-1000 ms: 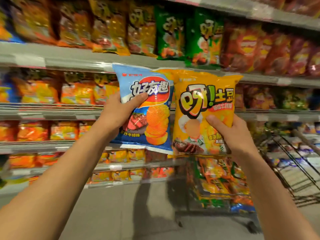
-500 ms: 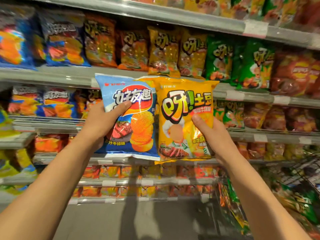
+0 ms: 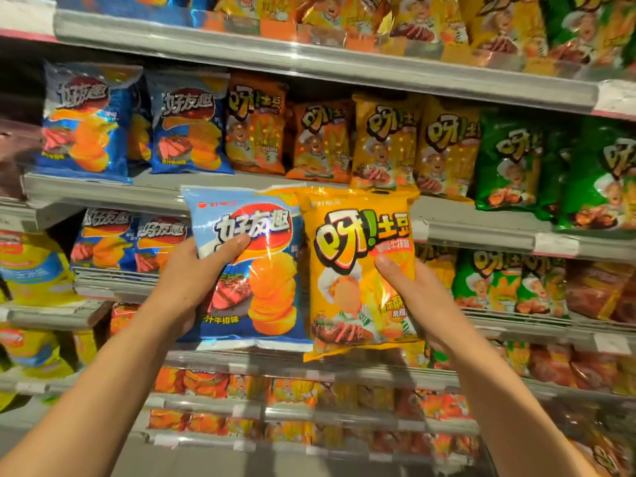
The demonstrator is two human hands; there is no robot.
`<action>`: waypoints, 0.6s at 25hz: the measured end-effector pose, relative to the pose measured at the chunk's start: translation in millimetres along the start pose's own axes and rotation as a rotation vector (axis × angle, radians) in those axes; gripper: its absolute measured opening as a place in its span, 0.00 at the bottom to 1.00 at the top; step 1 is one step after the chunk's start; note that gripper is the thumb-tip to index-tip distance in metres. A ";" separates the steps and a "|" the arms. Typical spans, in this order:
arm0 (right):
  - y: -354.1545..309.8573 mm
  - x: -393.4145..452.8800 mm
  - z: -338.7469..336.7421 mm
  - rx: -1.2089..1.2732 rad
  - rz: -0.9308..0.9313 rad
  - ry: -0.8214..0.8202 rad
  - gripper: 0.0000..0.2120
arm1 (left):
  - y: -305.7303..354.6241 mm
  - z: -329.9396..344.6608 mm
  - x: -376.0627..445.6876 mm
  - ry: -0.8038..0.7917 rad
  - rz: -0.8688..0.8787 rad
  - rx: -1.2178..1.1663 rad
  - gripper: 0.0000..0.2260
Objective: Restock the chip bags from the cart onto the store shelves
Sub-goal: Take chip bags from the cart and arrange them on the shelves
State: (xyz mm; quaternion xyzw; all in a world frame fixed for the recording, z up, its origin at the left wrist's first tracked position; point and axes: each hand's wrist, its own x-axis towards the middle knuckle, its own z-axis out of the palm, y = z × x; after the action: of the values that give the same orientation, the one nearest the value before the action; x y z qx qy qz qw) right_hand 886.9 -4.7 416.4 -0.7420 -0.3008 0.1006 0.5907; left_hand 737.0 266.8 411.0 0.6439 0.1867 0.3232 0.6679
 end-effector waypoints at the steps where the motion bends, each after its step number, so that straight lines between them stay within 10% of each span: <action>1: -1.0 16.2 -5.8 0.024 0.011 0.024 0.17 | 1.2 -0.2 11.0 0.028 0.009 -0.006 0.08; 15: -11.7 227.9 -108.1 0.269 0.000 0.254 0.13 | 36.2 58.0 160.2 -0.076 0.145 0.047 0.16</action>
State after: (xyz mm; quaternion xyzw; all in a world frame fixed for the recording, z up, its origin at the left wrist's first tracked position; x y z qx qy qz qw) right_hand 1119.7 37.3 504.8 -0.6631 -0.2079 0.0453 0.7177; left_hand 884.2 330.2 479.1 0.6829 0.1215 0.3418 0.6341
